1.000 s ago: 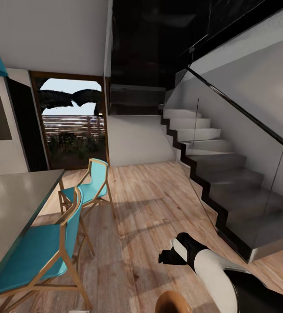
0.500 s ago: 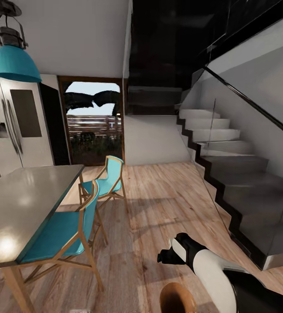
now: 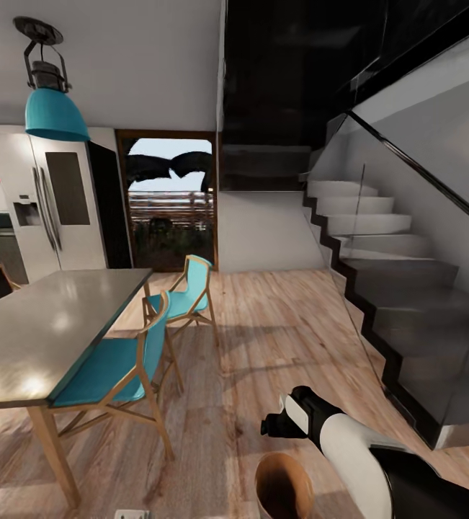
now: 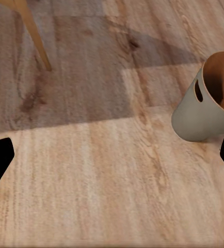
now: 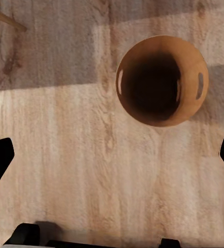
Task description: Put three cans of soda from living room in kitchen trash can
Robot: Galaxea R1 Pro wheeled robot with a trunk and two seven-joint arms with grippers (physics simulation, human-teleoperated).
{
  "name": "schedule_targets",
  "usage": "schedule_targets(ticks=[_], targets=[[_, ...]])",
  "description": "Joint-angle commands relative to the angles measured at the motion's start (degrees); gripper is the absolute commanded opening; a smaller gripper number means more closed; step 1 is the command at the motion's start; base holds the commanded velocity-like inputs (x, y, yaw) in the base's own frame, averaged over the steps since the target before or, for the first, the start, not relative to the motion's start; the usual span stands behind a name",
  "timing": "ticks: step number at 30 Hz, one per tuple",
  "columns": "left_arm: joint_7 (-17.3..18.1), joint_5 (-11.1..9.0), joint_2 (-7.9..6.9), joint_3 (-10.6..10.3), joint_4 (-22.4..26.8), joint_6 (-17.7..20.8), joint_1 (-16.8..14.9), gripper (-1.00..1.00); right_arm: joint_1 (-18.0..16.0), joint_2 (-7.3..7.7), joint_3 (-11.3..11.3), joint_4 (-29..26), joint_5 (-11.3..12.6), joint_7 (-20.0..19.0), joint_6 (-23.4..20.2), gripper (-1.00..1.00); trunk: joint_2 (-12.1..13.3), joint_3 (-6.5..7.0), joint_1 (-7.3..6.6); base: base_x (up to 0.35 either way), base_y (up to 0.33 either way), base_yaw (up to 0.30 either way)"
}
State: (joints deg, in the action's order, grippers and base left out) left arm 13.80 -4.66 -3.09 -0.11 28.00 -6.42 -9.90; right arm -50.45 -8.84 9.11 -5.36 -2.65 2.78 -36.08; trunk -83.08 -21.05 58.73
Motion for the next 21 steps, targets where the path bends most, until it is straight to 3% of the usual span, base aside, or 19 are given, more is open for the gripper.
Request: schedule_targets(ticks=[1,12,21], targets=[[0.0,0.0,-0.02,0.0,0.01,0.0,0.01,1.0,0.0,0.01,-0.01,-0.02,-0.01,0.01,0.01,1.0,0.0,0.0,0.0,-0.054,-0.191,0.022],[0.08,-0.01,-0.18,-0.01,0.2,-0.02,0.04,1.0,0.0,0.55,-1.91,-1.09,-0.33,0.19,-0.04,1.0,0.0,0.0,0.0,0.017,-0.058,0.005],[0.16,-0.03,-0.25,-0.03,0.21,-0.05,0.05,1.0,0.0,0.48,-2.99,-1.31,-0.33,0.21,-0.04,1.0,0.0,0.0,0.0,0.25,-0.089,0.0]])
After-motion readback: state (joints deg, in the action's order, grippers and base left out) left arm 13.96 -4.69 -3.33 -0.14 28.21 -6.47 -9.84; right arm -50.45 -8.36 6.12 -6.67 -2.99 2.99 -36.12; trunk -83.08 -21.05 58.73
